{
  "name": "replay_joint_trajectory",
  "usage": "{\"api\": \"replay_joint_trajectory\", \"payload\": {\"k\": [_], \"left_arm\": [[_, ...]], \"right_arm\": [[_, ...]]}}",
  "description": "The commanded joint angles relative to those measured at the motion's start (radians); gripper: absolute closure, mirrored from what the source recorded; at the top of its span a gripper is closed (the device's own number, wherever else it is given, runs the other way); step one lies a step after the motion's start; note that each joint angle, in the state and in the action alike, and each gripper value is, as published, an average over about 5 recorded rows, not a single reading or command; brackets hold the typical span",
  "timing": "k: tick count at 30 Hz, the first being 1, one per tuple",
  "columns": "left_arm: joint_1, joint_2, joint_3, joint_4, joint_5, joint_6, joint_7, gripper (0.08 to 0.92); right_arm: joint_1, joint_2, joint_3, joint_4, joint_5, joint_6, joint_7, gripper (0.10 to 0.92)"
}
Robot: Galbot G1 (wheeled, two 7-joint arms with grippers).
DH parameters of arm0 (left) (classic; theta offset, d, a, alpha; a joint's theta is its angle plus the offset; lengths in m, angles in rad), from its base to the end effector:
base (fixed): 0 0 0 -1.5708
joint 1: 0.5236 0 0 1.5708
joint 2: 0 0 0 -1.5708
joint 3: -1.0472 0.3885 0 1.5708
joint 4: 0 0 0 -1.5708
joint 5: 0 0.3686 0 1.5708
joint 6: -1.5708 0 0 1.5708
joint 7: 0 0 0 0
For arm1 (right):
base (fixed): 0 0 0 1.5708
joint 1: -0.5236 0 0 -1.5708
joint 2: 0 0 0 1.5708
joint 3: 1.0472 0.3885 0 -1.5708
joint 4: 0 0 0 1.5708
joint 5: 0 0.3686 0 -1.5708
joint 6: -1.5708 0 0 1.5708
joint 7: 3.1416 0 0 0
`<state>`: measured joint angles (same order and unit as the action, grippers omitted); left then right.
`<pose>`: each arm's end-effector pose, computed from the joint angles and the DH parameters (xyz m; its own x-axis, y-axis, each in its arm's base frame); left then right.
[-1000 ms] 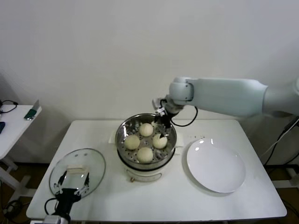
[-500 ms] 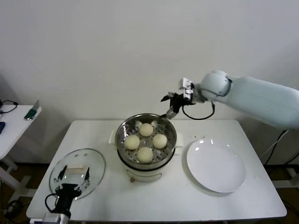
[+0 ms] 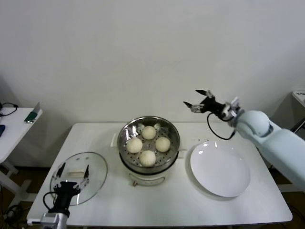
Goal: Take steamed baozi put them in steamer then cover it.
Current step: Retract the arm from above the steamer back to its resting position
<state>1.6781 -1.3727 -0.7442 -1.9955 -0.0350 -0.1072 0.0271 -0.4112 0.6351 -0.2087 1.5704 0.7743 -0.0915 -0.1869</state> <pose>0.1363 0.1186 -0.3690 -0.9956 -0.0625 0.0703 -0.0431 0.9675 0.2491 0.4753 -0.1667 -0.1823 -0.8395 -0.5270 0.1322 -0.5419 0.7943 -0.2747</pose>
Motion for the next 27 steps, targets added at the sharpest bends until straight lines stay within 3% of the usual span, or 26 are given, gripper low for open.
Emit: {"api": "replay_joint_trajectory", "payload": {"k": [1,8,15,21,27], "left_arm": [[-0.005,0.006,-0.005,0.006,0.027,-0.005,-0.002,0.177],[0.014,0.004,-0.009,0.026,0.178,-0.068,-0.063,0.177],[0.058,0.064,-0.045,0.034,0.61,-0.11,-0.326,0.177],[0.127,0.148,-0.088,0.031,1.134,-0.002,-0.45,0.177],[0.093,0.096,-0.019,0.162,1.36,0.125,-0.484,0.177]], "right_arm": [[-0.954,0.149,0.862,0.095,-0.15,0.24,0.077,0.203],[-1.135,0.301,0.911,0.107,-0.159,0.38,0.056,0.203],[-1.208,0.403,0.859,0.101,-0.178,0.506,0.04,0.203],[-1.211,0.47,0.809,0.075,-0.231,0.574,0.045,0.203],[-1.199,0.508,0.781,0.049,-0.26,0.592,0.07,0.203]]}}
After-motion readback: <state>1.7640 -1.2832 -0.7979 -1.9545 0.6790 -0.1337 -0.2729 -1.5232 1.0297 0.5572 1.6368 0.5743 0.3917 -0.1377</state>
